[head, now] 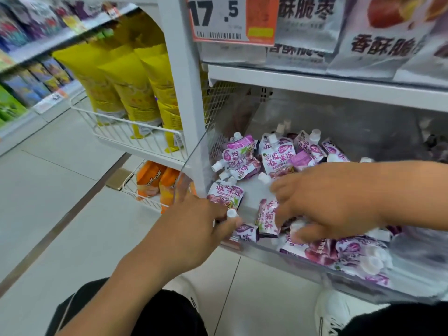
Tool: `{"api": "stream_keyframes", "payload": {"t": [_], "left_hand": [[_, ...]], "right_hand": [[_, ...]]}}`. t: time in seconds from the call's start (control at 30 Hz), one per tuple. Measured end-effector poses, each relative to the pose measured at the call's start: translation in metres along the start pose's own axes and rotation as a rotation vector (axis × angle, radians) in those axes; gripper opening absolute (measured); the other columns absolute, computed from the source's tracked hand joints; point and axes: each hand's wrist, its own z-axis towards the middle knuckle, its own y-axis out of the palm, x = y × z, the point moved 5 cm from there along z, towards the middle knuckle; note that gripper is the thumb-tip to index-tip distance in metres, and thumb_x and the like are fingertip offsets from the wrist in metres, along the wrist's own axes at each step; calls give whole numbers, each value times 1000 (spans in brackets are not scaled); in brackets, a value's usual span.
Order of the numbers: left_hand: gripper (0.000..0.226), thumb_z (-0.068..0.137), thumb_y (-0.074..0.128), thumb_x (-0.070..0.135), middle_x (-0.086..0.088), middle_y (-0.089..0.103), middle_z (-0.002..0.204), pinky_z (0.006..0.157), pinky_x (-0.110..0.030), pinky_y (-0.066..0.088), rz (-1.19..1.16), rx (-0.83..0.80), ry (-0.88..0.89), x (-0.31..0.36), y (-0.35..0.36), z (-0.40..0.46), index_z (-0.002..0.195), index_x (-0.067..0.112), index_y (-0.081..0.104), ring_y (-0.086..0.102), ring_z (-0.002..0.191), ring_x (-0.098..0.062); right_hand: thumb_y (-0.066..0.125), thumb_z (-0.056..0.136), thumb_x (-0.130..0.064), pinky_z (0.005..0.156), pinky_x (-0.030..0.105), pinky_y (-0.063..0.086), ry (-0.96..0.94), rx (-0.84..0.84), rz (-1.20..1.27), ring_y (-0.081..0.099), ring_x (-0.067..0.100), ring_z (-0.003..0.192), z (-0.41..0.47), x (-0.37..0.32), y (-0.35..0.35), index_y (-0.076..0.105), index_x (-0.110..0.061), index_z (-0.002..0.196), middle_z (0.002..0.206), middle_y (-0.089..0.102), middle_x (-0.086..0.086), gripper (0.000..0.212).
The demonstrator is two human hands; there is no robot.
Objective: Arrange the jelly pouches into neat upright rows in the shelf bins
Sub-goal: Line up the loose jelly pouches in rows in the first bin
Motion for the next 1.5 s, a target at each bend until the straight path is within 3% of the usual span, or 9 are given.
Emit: {"api": "stream_keyframes", "payload": {"t": [0.1,0.23,0.47,0.67,0.8,1.0,1.23,1.33,1.5], "left_hand": [[50,96,43,53,3,43,55,81,-39,33,20,10,7,0,-10,3,57,23,41,40,58,-13],[37,96,41,52,6,58,76,62,-36,46,144,115,-66,-6,-24,-11,75,24,52,54,70,-16],[35,97,36,56,6,57,126,61,-29,34,319,155,-141,-4,-26,-24,92,29,58,59,100,-11],[34,90,46,46,9,63,67,65,-30,41,345,226,-16,-10,-19,-22,67,26,60,58,76,-17],[34,89,47,46,9,61,64,63,-28,40,338,259,-20,-12,-19,-21,64,26,58,57,70,-16],[20,88,61,49,8,70,86,70,-34,53,105,229,-73,-15,-24,-18,97,33,71,63,84,-15],[51,87,68,42,7,68,115,81,-39,54,12,258,-117,-16,-29,-10,134,28,52,66,92,-16],[45,89,67,38,-1,68,113,83,-41,52,90,174,-152,-18,-32,7,130,26,54,63,99,-24],[32,88,70,35,7,70,110,82,-29,50,33,19,-128,-18,-34,21,119,27,66,62,93,-12]], "right_hand": [[30,95,-67,117,41,29,27,-46,26,19,7,147,-13,-4,10,48,-40,137,137,50,-16,54],[43,98,-56,100,34,46,54,-2,244,54,0,99,25,5,-33,58,-37,127,113,59,-17,38],[63,93,-37,87,40,49,112,-39,-34,56,29,114,137,1,-21,44,-21,137,131,56,6,51],[68,90,-29,66,34,45,125,-18,-78,55,24,84,118,12,-17,57,-15,104,96,60,0,23],[74,85,-30,58,31,40,132,74,127,54,20,69,94,29,-30,51,-20,69,80,61,3,30],[67,92,-25,81,39,47,105,91,337,55,23,88,81,17,-19,52,-25,92,90,62,-2,15],[63,95,-19,71,23,49,47,402,627,59,1,75,82,7,-40,65,-23,104,91,66,-6,10],[63,94,-12,65,11,45,63,385,845,58,-4,67,78,4,-33,65,-18,115,92,66,-6,21],[76,84,-7,81,24,56,203,243,1091,67,2,87,55,19,0,62,-22,123,113,66,-3,44]]}}
